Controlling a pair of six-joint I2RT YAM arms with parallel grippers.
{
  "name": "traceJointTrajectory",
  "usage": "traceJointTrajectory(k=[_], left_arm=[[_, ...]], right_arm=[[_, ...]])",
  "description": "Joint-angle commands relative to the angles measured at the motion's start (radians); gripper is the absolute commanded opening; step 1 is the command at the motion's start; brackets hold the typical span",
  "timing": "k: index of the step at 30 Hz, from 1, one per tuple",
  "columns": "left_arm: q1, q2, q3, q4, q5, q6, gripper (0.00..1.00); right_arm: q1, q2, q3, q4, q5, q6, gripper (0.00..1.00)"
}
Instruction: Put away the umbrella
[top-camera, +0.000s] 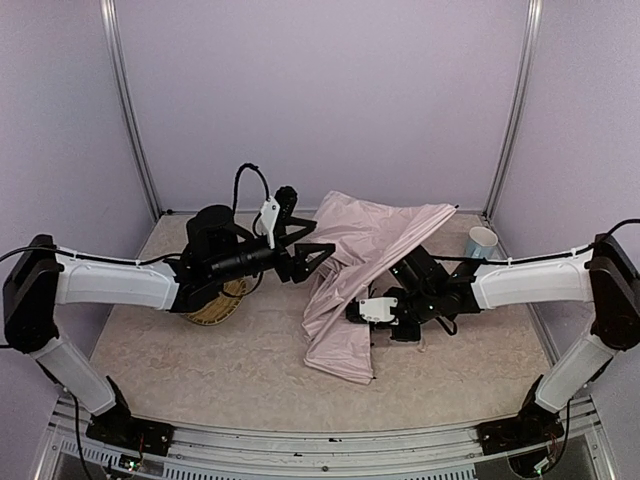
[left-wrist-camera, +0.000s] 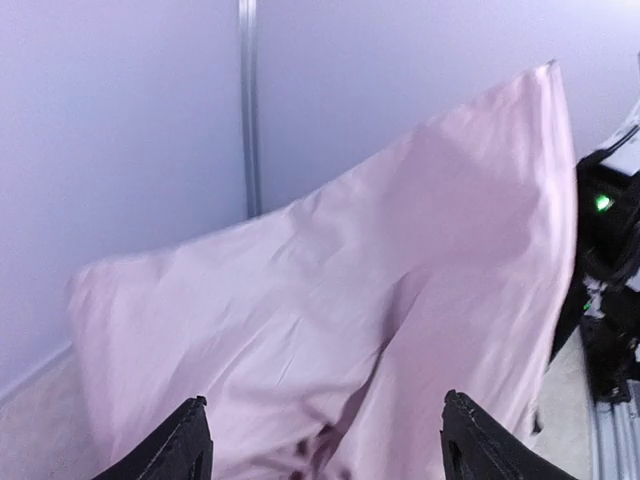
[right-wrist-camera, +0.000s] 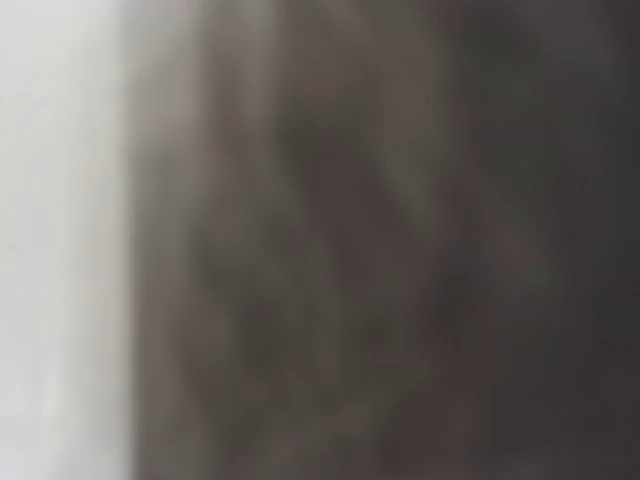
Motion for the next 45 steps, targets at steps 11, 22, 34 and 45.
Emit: traceJointTrajectory(k=[11,22,34,45], left_arm=[[-0.087,0.241,0.471,-0.419,0.559,0.259,0.79],[-0.079,0.306,0.49,-0.396,0.323,0.204,0.45],[0.021,0.121,0.284,-0.411,0.21,0.225,0.0],[0.008,0.102,0.22,-0.814,-0.193,0.49,0.0]], right_arm=[[0.011,0.022,0.032,0.007,0.037,-0.013,0.0],[0.013,0.04,0.054,0.009,0.041,-0.01,0.0],[0.001,-0.019,-0.012,0.099,0.014,-0.003,0.0],[-0.021,-0.021,-0.01,0.122,-0.005,0.019,0.0]])
